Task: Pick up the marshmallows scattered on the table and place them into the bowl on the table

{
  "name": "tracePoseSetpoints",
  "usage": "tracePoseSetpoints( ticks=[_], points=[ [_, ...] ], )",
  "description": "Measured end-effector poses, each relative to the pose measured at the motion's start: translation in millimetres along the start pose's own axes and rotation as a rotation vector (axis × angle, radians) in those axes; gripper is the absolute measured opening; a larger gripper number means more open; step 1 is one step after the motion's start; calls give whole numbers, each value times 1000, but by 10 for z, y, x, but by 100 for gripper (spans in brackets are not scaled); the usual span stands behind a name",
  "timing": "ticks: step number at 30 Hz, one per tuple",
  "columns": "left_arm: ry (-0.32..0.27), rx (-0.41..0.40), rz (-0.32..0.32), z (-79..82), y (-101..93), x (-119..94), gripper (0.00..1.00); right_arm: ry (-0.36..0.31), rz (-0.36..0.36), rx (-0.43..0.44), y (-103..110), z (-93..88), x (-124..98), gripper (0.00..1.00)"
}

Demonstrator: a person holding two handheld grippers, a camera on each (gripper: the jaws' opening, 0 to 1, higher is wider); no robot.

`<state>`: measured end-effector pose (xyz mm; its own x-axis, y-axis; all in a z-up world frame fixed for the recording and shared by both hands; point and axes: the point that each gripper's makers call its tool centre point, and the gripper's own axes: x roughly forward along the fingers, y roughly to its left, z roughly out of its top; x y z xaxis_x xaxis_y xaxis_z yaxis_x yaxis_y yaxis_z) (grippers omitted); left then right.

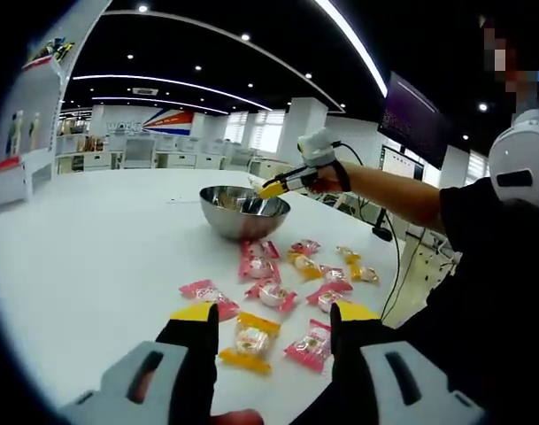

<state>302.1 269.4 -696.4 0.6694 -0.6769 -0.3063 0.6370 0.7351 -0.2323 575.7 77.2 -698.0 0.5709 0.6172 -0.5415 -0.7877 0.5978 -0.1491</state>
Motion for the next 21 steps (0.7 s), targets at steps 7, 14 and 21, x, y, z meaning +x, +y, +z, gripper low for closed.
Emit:
tracePoseSetpoints(
  ticks=[7, 14, 21],
  points=[
    [1, -6, 1, -21, 8, -3, 51, 4, -10, -7, -26, -8, 30, 21],
    [-1, -10, 15, 24, 28, -26, 50, -48, 11, 25, 23, 139, -6, 30],
    [-5, -17, 25, 4, 36, -47, 50, -56, 31, 10, 117, 157, -47, 35]
  ],
)
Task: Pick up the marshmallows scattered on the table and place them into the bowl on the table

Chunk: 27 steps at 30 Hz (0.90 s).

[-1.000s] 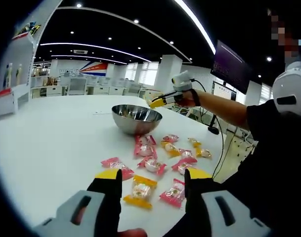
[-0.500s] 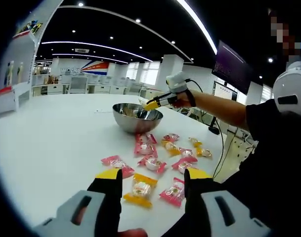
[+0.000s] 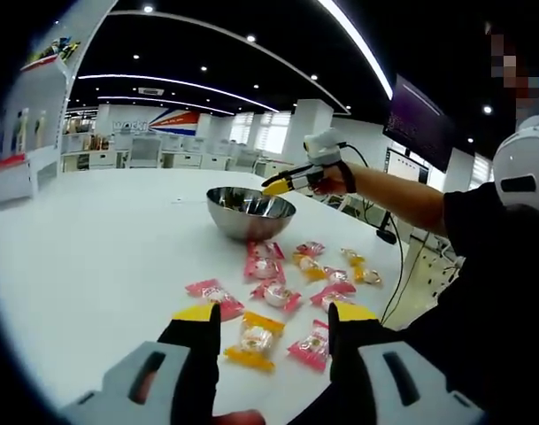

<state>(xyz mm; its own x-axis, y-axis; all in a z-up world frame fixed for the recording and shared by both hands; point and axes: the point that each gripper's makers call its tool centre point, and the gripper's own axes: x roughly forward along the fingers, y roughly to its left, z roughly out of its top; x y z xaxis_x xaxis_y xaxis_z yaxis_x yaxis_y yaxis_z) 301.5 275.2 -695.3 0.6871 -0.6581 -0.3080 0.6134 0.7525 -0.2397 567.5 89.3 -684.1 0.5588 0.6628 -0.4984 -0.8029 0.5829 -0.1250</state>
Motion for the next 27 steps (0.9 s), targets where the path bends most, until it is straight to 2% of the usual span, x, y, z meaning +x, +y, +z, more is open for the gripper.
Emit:
tracePoseSetpoints(
  ticks=[8, 19, 23, 27],
  points=[
    [5, 4, -3, -15, -25, 15, 49, -12, 1, -23, 34, 33, -82, 32],
    [4, 7, -14, -9, -9, 52, 49, -83, -54, -29, -18, 141, -508, 25],
    [-5, 10, -11, 23, 13, 47, 49, -95, -88, -78, -25, 147, -663, 22],
    [-7, 13, -6, 31, 32, 48, 49, -118, -94, -81, 22, 144, -808, 22]
  ],
)
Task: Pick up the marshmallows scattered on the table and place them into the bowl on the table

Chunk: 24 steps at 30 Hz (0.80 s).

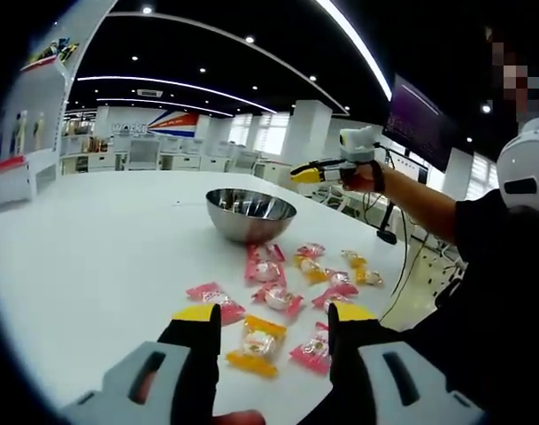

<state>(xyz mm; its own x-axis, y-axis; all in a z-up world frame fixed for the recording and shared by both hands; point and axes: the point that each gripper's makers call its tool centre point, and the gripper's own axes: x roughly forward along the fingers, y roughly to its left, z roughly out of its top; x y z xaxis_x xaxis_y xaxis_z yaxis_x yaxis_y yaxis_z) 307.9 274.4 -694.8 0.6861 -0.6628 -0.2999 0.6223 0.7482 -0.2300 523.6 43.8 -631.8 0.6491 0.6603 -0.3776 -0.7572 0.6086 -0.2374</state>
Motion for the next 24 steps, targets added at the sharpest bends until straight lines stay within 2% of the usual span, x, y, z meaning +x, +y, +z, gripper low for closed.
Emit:
tracePoseSetpoints(
  ticks=[12, 15, 18, 24],
  points=[
    [4, 0, -3, -16, 19, 17, 49, -101, -30, 31, 136, 129, -412, 21],
    [1, 0, -1, 1, 45, 22, 49, -150, -33, 64, 224, 164, -538, 21],
    [-6, 1, 5, 34, 87, 15, 50, -184, -26, 94, 351, 105, -631, 21],
    [-24, 22, 15, 132, 143, -35, 50, -182, -36, 88, 521, -121, -845, 21]
  ],
)
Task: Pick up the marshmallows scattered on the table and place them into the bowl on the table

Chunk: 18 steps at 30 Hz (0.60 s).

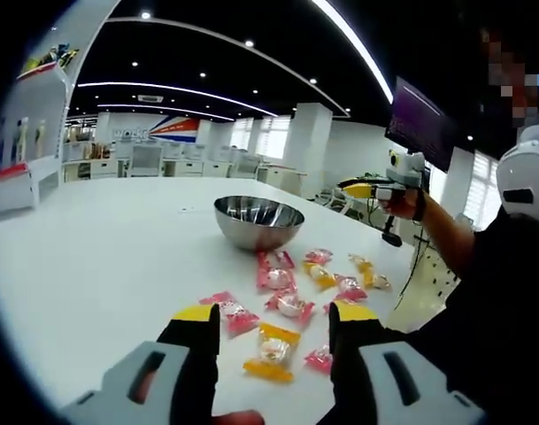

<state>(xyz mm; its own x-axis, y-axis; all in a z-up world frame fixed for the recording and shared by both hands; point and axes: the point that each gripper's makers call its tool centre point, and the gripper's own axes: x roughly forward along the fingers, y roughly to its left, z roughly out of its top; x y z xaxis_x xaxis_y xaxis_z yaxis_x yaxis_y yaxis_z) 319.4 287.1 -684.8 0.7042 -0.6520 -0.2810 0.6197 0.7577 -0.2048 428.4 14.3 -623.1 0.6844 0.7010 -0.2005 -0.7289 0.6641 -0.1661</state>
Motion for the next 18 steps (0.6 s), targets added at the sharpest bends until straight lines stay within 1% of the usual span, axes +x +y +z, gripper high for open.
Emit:
tracePoseSetpoints(
  ticks=[5, 8, 10, 11, 12, 15, 18],
  points=[
    [-17, 12, 0, 49, 9, -16, 51, -57, -36, 45, 52, -10, -252, 21],
    [-20, 13, 3, 60, 21, -22, 52, -106, -72, 75, 53, 20, -397, 21],
    [-21, 7, 9, 63, 32, -20, 53, -161, -119, 123, 27, 50, -519, 21],
    [-20, 5, 11, 62, 35, -17, 55, -178, -132, 153, 36, 36, -558, 20],
    [-16, 1, 16, 57, 42, -11, 58, -171, -127, 171, 75, -14, -581, 20],
    [-7, 4, 14, 49, 32, 0, 58, -157, -117, 187, 158, -100, -616, 20],
    [-10, 7, 9, 82, 11, 10, 58, -167, -116, 190, 214, -89, -692, 20]
  ],
)
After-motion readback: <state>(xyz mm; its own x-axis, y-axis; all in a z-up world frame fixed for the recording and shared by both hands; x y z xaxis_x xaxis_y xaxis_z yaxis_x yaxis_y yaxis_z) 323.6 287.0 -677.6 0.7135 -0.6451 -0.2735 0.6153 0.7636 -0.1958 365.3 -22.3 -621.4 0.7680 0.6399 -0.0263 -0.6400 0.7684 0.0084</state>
